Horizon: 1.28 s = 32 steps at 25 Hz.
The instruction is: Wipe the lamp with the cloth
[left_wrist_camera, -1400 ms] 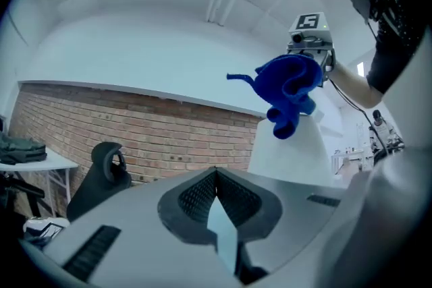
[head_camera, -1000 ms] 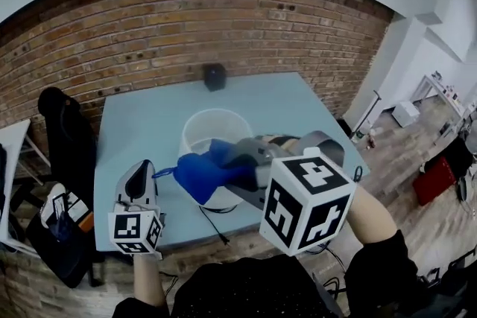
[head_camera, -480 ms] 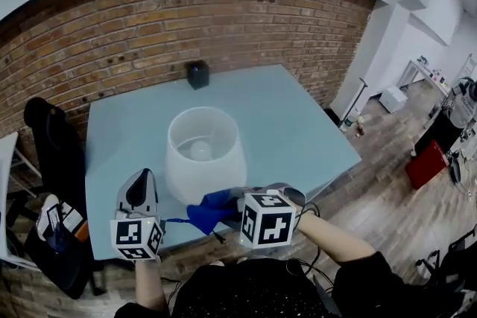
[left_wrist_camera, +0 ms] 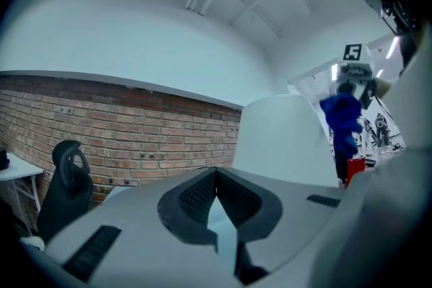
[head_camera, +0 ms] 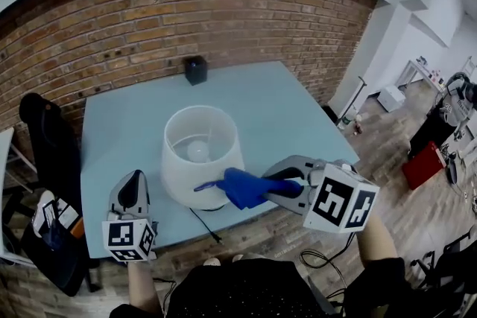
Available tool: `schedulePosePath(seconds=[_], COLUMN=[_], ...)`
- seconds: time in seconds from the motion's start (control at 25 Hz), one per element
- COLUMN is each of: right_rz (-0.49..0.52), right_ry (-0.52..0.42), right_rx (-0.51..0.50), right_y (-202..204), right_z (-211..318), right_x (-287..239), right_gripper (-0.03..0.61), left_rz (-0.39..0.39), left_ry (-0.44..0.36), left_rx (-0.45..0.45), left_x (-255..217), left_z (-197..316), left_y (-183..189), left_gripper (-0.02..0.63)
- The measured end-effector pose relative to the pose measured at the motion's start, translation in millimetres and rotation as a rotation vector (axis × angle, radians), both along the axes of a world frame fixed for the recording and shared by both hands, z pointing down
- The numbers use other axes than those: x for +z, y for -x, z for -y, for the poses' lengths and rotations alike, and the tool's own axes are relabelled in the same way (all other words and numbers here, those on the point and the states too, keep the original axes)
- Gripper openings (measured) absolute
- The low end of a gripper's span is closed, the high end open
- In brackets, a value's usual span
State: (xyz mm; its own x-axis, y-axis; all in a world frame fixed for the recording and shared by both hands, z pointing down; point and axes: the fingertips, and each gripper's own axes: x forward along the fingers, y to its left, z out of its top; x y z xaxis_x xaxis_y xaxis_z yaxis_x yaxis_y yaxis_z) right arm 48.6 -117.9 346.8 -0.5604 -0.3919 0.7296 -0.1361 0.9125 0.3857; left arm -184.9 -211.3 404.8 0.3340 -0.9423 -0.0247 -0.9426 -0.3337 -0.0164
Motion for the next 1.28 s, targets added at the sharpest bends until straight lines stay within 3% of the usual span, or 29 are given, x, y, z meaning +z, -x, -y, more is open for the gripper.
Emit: schedulePosePath(seconds=[0.16,0.28,0.52,1.0,1.12,1.2,1.28], right_rz=[0.155,0.158,0.090,-0.010,0.075,0.208,0.403], right_ry=[-0.262,-0.348,-0.184,0.150,0.255,0.217,0.123], right_rx=[0.086,0.148,0.115,0.190,0.175,0.214,0.323], right_y=[-10,-13,-1,-22,-2,18,33], right_z=[29,48,53,30,3,0,13], right_x=[-86,-90,1,141,172,186,189], right_gripper=[0.061,0.061,0.061,0.061,0.061,0.061,0.061], left_rz=[-0.005,-0.003,-0.007,-0.035,-0.032,-0.030,-0.036], left_ry=[0.011,0.015,0.045,0.108,0.129,0.145,0.160], left_rx=[0.004,0.019,0.036,0.023,0.022,0.020,0.021], left_x=[6,9,21,46,55,60,63], left_z=[2,0,-9,-11,-11,-12,-13], left_y=[-2,-10,-17,-13,-14,-16,-16], left_gripper=[0.009,0.009,0.008,0.008,0.009,0.009,0.009])
